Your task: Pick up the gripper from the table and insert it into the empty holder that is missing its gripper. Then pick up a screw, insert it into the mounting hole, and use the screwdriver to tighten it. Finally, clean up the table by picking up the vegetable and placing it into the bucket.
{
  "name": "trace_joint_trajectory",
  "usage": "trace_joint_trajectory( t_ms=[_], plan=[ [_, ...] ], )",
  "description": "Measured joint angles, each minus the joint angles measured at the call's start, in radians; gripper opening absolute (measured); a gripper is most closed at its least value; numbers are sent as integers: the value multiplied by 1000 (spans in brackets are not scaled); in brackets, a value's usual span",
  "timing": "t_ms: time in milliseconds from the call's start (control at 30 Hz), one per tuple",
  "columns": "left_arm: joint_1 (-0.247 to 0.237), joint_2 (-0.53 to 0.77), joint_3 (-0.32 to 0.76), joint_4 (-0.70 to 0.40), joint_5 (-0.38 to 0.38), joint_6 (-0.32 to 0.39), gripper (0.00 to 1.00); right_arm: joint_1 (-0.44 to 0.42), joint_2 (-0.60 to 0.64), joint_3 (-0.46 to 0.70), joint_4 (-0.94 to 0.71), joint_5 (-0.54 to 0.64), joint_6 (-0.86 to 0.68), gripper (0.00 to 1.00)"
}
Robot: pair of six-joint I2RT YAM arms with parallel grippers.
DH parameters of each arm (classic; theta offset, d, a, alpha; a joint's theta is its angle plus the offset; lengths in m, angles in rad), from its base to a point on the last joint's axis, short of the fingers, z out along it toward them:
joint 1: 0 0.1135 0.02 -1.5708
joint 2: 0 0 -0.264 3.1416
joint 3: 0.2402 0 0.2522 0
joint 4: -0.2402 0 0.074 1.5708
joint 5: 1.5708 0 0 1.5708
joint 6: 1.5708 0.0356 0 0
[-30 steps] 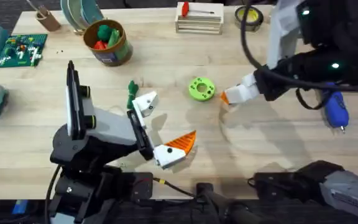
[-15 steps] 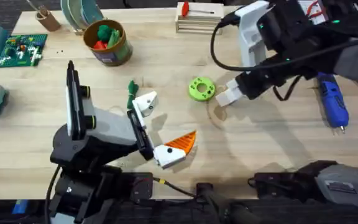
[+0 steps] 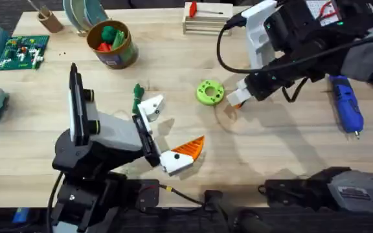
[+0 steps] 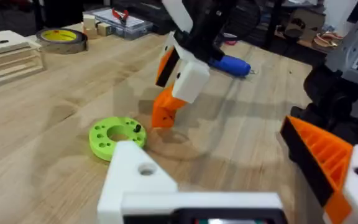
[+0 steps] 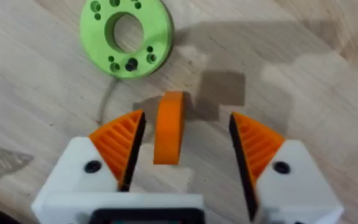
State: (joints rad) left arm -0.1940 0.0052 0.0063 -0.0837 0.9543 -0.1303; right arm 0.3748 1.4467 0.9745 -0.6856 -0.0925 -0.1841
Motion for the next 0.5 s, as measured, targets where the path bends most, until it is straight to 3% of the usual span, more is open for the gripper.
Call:
trace_joint_trajectory(
  t_ms=[133, 500],
  plan=[
    [0, 0, 0, 0, 0, 0, 993, 0, 0, 1, 2, 2, 4, 732],
    [0, 0, 0, 0, 0, 0, 993, 0, 0, 1, -22, 2, 40, 607]
  ],
)
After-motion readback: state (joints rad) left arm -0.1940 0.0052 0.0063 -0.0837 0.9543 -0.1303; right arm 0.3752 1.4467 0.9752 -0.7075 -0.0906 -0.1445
